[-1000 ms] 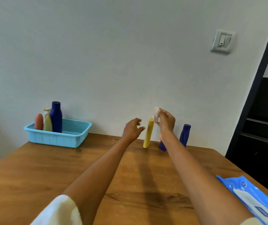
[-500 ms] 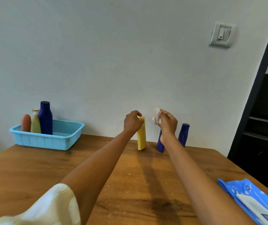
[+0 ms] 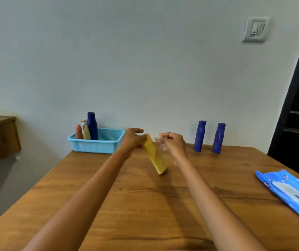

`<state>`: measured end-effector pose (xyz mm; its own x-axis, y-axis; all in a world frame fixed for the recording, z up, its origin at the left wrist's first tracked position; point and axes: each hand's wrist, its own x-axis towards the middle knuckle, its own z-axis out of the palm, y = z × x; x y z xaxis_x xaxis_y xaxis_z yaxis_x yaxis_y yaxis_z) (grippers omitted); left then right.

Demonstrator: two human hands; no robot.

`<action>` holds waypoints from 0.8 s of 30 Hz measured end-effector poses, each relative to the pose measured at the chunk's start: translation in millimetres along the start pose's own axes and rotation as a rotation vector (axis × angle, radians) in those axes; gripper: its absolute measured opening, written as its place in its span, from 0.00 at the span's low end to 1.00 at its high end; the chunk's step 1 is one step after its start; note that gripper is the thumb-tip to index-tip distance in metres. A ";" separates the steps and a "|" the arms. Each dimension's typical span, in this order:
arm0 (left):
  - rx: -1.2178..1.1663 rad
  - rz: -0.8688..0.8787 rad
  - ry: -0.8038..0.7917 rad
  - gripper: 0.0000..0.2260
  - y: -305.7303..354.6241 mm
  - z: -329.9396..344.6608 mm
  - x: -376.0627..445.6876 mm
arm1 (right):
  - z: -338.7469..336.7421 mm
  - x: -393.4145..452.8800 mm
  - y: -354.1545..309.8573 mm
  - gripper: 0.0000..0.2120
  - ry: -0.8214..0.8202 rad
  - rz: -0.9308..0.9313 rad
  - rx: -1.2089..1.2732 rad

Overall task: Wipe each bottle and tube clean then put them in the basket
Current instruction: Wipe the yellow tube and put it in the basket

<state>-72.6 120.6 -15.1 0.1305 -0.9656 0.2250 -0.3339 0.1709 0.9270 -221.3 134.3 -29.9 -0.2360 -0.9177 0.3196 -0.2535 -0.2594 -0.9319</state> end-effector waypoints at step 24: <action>0.039 -0.054 -0.043 0.06 1.6 -32.4 -16.6 | 36.5 -62.3 13.8 0.07 -0.059 -0.270 -0.186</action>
<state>-45.1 143.3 -7.6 0.1090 -0.9809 0.1613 -0.3633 0.1118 0.9249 -175.8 176.8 -68.9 -0.0841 -0.8404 0.5353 -0.4674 -0.4412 -0.7661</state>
